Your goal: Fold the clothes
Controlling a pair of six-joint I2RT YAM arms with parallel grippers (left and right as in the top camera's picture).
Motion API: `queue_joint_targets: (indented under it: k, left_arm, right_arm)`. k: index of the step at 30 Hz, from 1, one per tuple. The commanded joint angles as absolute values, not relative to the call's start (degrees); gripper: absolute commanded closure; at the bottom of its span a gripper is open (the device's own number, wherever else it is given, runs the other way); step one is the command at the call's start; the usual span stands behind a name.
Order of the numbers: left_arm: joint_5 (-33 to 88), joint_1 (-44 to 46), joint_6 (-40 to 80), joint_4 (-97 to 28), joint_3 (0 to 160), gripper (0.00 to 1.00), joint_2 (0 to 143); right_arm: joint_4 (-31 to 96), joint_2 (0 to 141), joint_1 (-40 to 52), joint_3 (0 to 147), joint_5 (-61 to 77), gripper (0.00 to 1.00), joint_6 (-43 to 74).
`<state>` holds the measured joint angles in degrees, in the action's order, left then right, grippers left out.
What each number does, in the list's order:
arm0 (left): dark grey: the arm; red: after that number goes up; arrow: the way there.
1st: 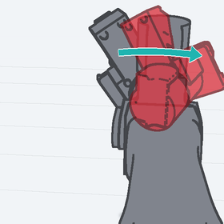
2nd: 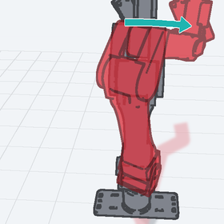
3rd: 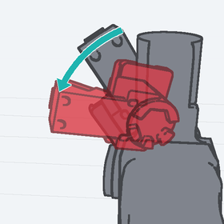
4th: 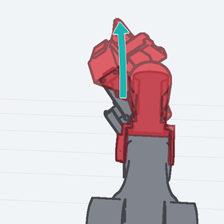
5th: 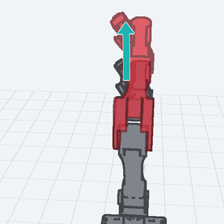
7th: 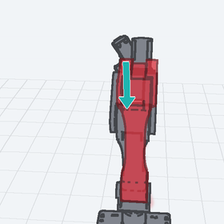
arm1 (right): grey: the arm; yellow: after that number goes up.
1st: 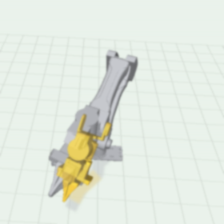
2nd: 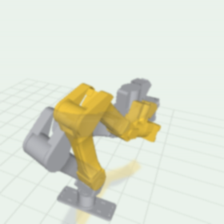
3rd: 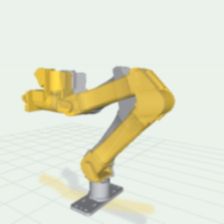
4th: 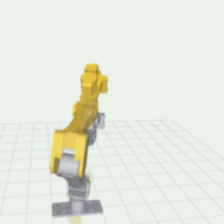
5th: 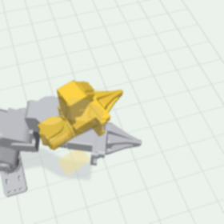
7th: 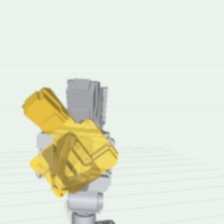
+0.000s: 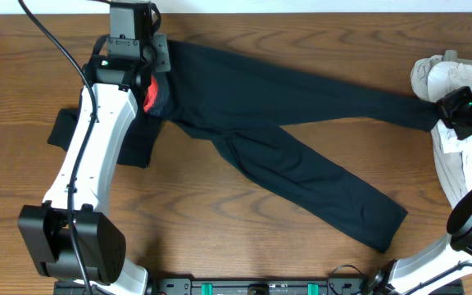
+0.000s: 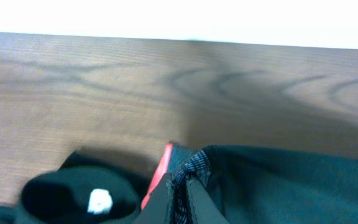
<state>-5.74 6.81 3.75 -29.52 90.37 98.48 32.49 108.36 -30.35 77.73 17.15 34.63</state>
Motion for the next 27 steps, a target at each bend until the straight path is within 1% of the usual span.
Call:
queue_joint_targets:
  k: [1,8,13,24,27]
  left_arm:
    - [-1.4,6.7,3.1,-26.7,91.0,0.94,99.4]
    - [-0.4,7.7,5.3,-20.6,91.0,0.94,102.9]
    - [-0.4,8.4,5.8,-12.4,91.0,0.94,105.5]
    - [-0.4,8.4,17.8,-1.7,91.0,0.94,111.8]
    - [1.4,8.4,21.2,1.1,91.0,0.94,113.1]
  right_arm:
    - [32.2,107.8,-31.1,78.3,17.6,0.99,31.0]
    - [30.5,107.8,-31.2,78.3,17.6,0.99,29.5]
    - [27.9,107.8,-31.6,78.3,18.8,0.99,29.5]
    - [26.7,107.8,-33.8,78.3,22.5,0.99,26.5]
    - [26.8,107.8,-34.3,78.3,24.0,0.99,26.5]
